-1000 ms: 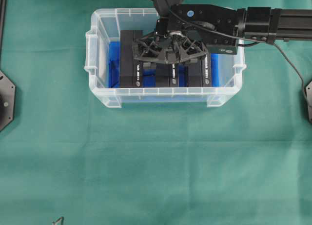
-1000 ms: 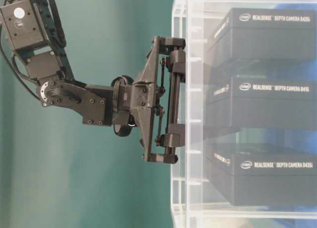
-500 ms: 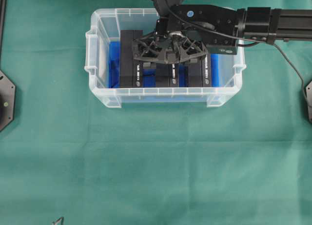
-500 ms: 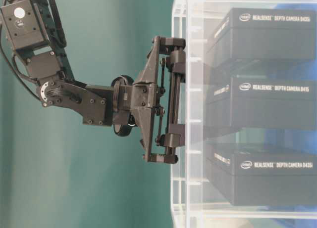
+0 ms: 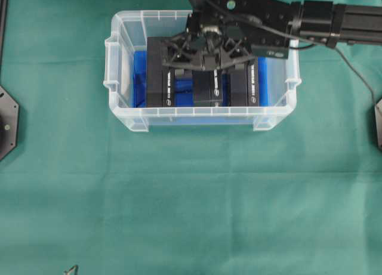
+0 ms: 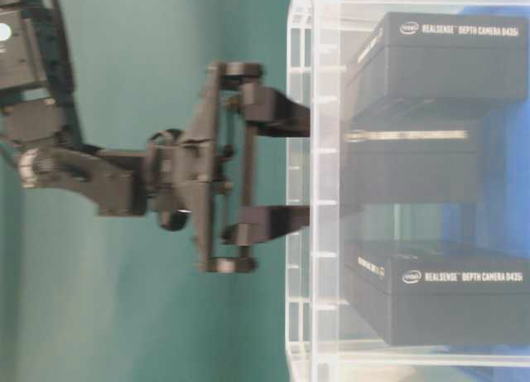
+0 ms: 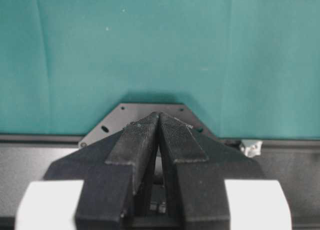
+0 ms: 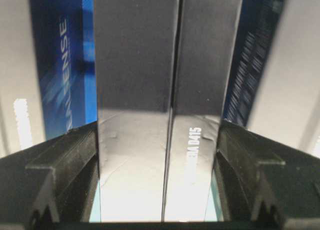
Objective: Take the box out of the case with the right arm.
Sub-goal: 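Lift the middle box straight up out of the case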
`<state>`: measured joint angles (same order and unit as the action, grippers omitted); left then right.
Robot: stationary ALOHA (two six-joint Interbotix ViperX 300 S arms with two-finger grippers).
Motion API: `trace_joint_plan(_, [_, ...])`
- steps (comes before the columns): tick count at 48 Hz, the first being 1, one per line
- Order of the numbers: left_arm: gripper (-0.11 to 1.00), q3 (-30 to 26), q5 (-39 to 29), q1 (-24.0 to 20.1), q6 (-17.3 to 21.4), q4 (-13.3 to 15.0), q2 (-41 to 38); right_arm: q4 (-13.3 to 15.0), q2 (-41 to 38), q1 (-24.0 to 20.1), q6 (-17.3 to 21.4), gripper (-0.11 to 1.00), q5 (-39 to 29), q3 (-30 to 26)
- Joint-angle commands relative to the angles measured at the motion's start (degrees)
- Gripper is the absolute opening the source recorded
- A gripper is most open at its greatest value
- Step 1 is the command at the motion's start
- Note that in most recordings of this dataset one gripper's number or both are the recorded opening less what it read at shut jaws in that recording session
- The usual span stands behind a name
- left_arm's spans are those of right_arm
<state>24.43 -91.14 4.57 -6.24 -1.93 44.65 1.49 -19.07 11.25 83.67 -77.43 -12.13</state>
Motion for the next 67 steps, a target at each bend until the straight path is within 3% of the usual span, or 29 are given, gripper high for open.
trace_joint_plan(1, [0.00, -1.41, 0.26, 0.09, -0.09, 0.09, -0.09, 0.79, 4.04, -0.09, 0.18, 0.65, -3.60, -4.92])
trace_joint_plan(24, [0.00, -1.41, 0.26, 0.09, -0.09, 0.09, 0.18, 4.57, 4.31, -1.14, 0.18, 0.65, -18.72, -21.45])
trace_joint_plan(34, [0.00, -1.41, 0.26, 0.09, -0.09, 0.09, 0.18, 6.59, 4.22, -2.02, 0.35, 0.65, -21.97, -26.46])
trace_joint_plan(67, [0.00, -1.41, 0.26, 0.09, -0.09, 0.09, 0.18, 7.38, 3.69, -2.46, 0.44, 0.65, -23.91, -28.30])
